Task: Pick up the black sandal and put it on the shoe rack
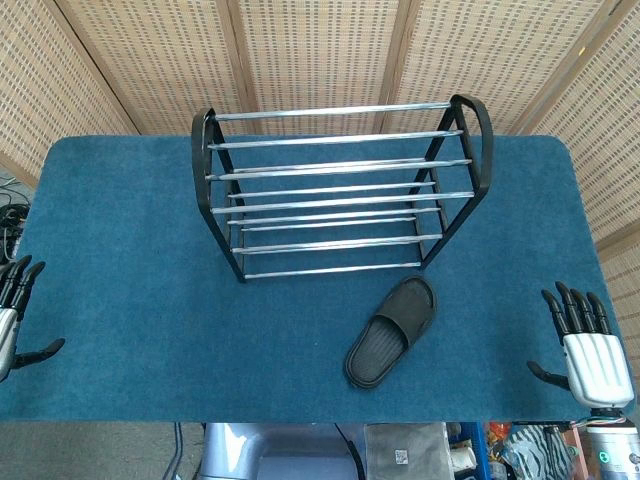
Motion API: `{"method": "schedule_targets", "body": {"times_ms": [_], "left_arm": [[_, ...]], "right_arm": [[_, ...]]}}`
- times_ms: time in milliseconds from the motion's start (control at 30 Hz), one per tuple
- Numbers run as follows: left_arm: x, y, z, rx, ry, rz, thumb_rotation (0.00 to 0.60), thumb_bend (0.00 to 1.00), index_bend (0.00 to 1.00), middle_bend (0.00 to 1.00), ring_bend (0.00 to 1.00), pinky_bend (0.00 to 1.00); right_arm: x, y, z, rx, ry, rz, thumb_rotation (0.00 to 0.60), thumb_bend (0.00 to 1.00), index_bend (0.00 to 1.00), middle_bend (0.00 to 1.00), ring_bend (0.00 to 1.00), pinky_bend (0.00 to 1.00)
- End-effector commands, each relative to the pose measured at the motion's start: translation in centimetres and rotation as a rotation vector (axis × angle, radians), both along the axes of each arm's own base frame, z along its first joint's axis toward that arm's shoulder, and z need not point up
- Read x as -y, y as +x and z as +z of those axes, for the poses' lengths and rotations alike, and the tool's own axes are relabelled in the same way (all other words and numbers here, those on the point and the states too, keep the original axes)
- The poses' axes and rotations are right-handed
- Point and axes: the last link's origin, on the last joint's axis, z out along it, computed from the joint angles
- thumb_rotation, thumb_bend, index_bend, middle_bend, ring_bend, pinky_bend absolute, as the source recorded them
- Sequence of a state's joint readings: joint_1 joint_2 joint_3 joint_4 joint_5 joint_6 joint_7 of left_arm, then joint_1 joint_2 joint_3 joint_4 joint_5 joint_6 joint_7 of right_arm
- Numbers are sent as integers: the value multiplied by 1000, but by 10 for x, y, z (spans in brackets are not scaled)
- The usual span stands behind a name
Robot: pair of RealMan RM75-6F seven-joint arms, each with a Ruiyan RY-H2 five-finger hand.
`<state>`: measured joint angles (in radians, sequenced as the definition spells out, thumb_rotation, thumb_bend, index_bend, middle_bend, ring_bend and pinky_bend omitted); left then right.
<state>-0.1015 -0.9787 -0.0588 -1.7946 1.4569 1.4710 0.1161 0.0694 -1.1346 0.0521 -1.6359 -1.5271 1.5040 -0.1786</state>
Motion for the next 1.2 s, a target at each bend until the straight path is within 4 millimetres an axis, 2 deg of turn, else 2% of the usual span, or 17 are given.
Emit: {"method": "schedule_targets", "body": {"times_ms": [33,167,333,467,667,867,1200], "left_arm": [[1,0,0,2,0,-1,600,106,0,0,0,0],[2,0,2,9,8,-3,600,105,0,0,0,0],[2,-1,2,6,10,-1,600,106,0,0,0,0],[0,-1,1,2,11,3,600,105,0,0,0,0],[-3,-2,-2,-5,4,17,600,105,0,0,0,0],[-5,-4,-3,-9,1,29,600,105,0,0,0,0],[-7,-4,-6,-17,-6,35,600,106,0,0,0,0]], "right_arm": [[-2,0,-3,-3,23,-5,600,0,0,0,0,0],[-4,7,-15,-9,94,21,600,0,0,0,0,0],[4,33,-40,12,285,238,600,0,0,0,0,0],[20,64,-64,21,463,453,600,0,0,0,0,0],[40,96,-91,-71,576,648,600,0,0,0,0,0],[62,119,-129,-151,708,689,600,0,0,0,0,0],[81,133,-156,-325,765,707,600,0,0,0,0,0]]}}
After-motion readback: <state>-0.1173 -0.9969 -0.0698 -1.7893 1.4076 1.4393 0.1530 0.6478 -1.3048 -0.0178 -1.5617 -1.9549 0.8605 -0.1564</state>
